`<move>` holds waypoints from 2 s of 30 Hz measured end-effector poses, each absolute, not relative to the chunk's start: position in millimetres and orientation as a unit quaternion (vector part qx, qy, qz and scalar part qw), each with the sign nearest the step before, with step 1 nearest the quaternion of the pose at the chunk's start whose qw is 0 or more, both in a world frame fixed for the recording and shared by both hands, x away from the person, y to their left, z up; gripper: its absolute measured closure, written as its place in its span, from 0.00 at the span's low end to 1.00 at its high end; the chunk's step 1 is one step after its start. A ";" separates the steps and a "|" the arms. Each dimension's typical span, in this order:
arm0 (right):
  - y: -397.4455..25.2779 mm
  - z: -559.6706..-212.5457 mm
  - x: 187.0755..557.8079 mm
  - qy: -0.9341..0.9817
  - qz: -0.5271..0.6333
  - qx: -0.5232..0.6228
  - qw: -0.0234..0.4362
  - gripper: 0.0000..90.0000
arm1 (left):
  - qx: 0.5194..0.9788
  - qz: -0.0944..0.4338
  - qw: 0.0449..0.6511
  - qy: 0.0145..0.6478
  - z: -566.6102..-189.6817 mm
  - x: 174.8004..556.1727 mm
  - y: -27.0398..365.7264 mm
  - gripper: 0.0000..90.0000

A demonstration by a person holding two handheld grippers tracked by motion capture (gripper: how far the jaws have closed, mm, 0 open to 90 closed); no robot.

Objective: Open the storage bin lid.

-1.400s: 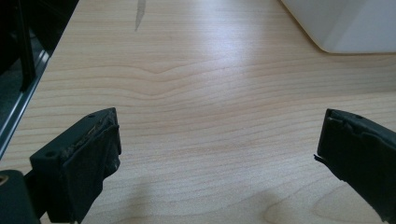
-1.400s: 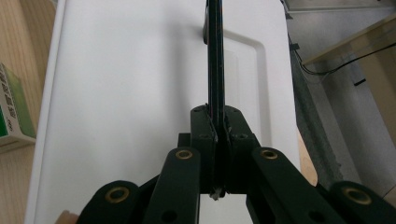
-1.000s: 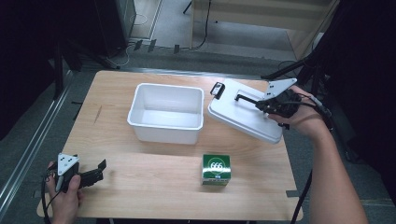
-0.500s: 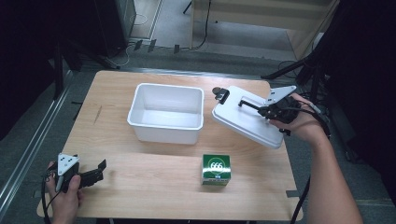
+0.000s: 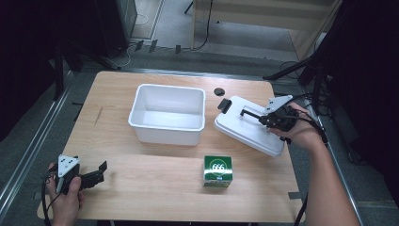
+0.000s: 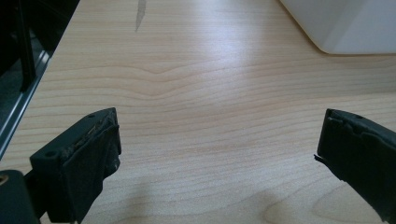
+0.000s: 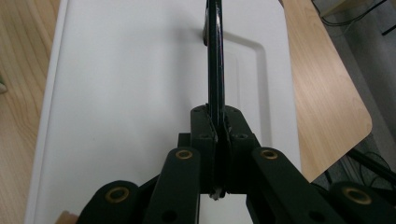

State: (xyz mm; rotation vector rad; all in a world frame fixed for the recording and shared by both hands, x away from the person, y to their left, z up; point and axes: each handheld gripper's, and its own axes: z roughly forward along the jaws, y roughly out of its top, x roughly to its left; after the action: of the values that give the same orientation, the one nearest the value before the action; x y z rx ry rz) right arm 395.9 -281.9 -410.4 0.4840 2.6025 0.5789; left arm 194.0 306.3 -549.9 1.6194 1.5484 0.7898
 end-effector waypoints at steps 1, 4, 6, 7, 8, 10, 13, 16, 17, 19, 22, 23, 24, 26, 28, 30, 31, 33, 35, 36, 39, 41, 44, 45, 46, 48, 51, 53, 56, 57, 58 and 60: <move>-282.6 -412.6 396.0 0.938 0.208 0.175 0.214 0.95 | 0.633 0.308 0.373 0.604 -549.9 194.1 306.3 0.00; -285.1 -419.0 395.3 0.939 0.206 0.179 0.210 0.95 | 0.633 0.308 0.373 0.604 -549.8 194.0 306.2 0.00; -286.3 -423.6 395.1 0.939 0.206 0.184 0.208 0.95 | 0.633 0.309 0.373 0.604 -549.9 194.0 306.2 0.00; -286.6 -426.1 395.1 0.939 0.205 0.184 0.207 0.95 | 0.633 0.309 0.373 0.604 -549.9 194.0 306.2 0.00; -286.8 -428.5 394.8 0.939 0.204 0.187 0.206 0.95 | 0.633 0.309 0.373 0.604 -549.9 194.0 306.1 0.00; -287.1 -433.3 394.8 0.940 0.202 0.187 0.203 0.95 | 0.633 0.309 0.373 0.604 -549.9 194.0 306.1 0.00; -286.9 -438.1 395.0 0.940 0.199 0.188 0.201 0.95 | 0.633 0.309 0.372 0.604 -549.9 193.9 306.1 0.00; -286.0 -442.5 395.1 0.941 0.195 0.189 0.199 0.95 | 0.634 0.309 0.371 0.604 -549.9 193.9 306.1 0.00; -285.7 -443.3 395.2 0.942 0.193 0.188 0.198 0.95 | 0.635 0.309 0.371 0.603 -549.8 193.8 306.1 0.00; -284.9 -445.4 395.2 0.941 0.195 0.190 0.199 0.95 | 0.634 0.308 0.372 0.604 -549.9 193.9 306.2 0.00; -284.0 -448.3 395.5 0.942 0.193 0.189 0.197 0.95 | 0.632 0.309 0.373 0.605 -549.9 193.8 306.3 0.00; -283.7 -449.5 395.6 0.943 0.190 0.189 0.196 0.95 | 0.632 0.309 0.373 0.605 -549.9 193.8 306.4 0.00; -283.5 -450.6 395.7 0.944 0.187 0.189 0.197 0.95 | 0.632 0.309 0.373 0.605 -549.9 193.8 306.3 0.00; -283.5 -453.0 396.0 0.944 0.187 0.191 0.196 0.95 | 0.632 0.309 0.373 0.605 -549.9 193.8 306.3 0.00; -283.5 -455.7 396.2 0.943 0.187 0.194 0.197 0.95 | 0.632 0.309 0.374 0.605 -550.0 193.9 306.3 0.00; -283.4 -458.7 396.9 0.943 0.186 0.195 0.196 0.95 | 0.631 0.309 0.373 0.606 -549.9 193.8 306.5 0.00; -283.2 -460.2 397.4 0.943 0.186 0.194 0.196 0.95 | 0.630 0.308 0.374 0.606 -550.0 193.8 306.5 0.00; -282.3 -462.7 397.4 0.943 0.186 0.197 0.192 0.95 | 0.631 0.308 0.374 0.607 -549.9 193.8 306.6 0.00; -281.5 -463.8 398.1 0.943 0.187 0.197 0.194 0.95 | 0.630 0.308 0.374 0.607 -550.0 193.9 306.6 0.00; -281.0 -464.1 398.6 0.943 0.188 0.196 0.194 0.95 | 0.630 0.308 0.374 0.607 -550.0 194.0 306.6 0.00; -279.1 -465.3 398.3 0.943 0.187 0.197 0.195 0.95 | 0.630 0.308 0.374 0.607 -550.0 194.0 306.6 0.00; -277.4 -468.1 397.6 0.944 0.184 0.192 0.194 0.95 | 0.629 0.308 0.375 0.607 -550.0 194.0 306.6 0.00; -274.8 -473.9 395.6 0.949 0.168 0.181 0.197 0.94 | 0.630 0.307 0.375 0.607 -550.0 193.9 306.7 0.00; -274.6 -474.6 394.7 0.949 0.168 0.178 0.197 0.92 | 0.630 0.307 0.375 0.607 -550.0 193.9 306.7 0.00; -274.4 -474.2 393.2 0.947 0.177 0.182 0.196 0.89 | 0.630 0.307 0.375 0.607 -550.0 193.9 306.7 0.00; -275.3 -471.9 392.4 0.944 0.191 0.187 0.195 0.83 | 0.630 0.307 0.374 0.607 -550.0 193.9 306.7 0.00; -276.5 -467.5 391.0 0.942 0.201 0.193 0.188 0.75 | 0.631 0.308 0.374 0.606 -550.1 194.0 306.5 0.00; -277.3 -464.7 390.0 0.942 0.204 0.191 0.184 0.70 | 0.631 0.308 0.373 0.606 -550.0 194.1 306.4 0.00; -277.5 -460.0 388.7 0.941 0.215 0.190 0.181 0.64 | 0.632 0.308 0.372 0.606 -550.0 194.1 306.3 0.00; -277.6 -459.1 388.4 0.940 0.220 0.189 0.180 0.61 | 0.632 0.308 0.372 0.606 -550.0 194.0 306.3 0.00; -277.9 -457.5 388.0 0.940 0.226 0.189 0.172 0.58 | 0.632 0.308 0.371 0.606 -550.0 194.0 306.3 0.00; -278.2 -455.5 386.7 0.941 0.234 0.185 0.160 0.55 | 0.633 0.307 0.371 0.606 -550.0 194.0 306.2 0.00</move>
State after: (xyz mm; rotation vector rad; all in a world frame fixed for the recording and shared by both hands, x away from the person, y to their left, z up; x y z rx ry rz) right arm 386.7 -278.2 -455.5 0.5287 2.6880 0.6683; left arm 194.0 306.2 -550.0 1.6234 1.5535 0.7876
